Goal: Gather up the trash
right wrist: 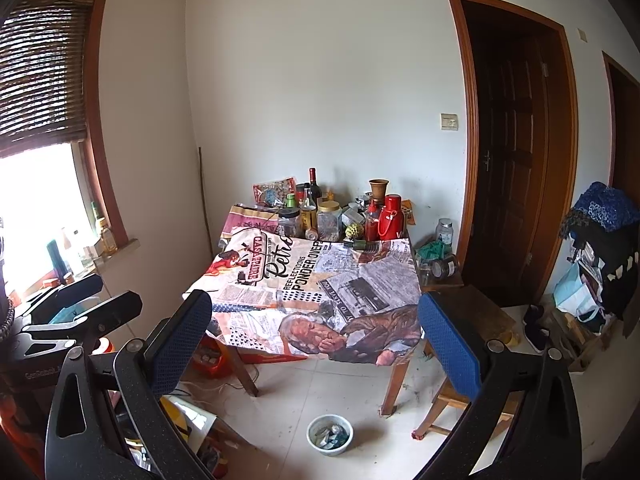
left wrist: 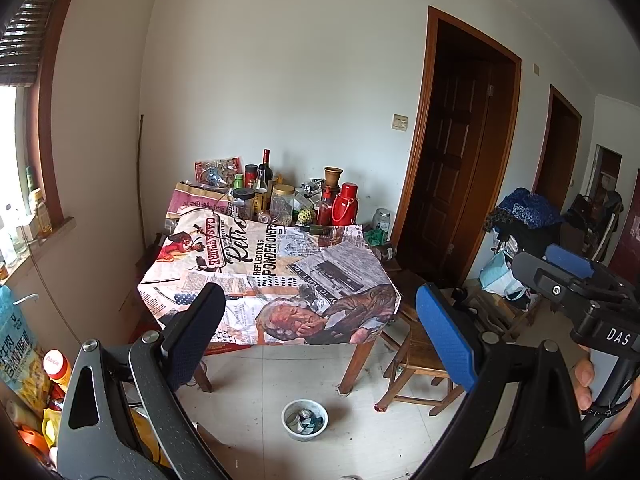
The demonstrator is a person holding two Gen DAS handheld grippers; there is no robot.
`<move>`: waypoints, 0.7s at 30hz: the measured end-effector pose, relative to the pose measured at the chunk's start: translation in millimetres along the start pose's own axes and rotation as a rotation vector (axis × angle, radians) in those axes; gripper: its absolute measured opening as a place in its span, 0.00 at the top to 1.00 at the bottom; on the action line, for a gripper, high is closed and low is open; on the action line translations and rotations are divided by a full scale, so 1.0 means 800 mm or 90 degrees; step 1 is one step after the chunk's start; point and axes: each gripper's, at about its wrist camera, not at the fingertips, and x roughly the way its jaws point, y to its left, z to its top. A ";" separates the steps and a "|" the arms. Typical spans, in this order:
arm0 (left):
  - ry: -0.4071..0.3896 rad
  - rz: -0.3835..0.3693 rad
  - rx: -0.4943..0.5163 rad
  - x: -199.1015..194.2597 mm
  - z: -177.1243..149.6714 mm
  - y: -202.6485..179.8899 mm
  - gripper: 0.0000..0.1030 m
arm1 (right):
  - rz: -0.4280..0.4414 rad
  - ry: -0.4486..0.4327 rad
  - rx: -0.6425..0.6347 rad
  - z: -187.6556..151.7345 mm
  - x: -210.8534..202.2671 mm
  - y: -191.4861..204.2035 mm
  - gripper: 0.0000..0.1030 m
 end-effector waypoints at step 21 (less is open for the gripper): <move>0.005 -0.013 0.014 0.002 0.002 0.000 0.06 | 0.002 0.009 -0.005 -0.001 0.001 -0.007 0.01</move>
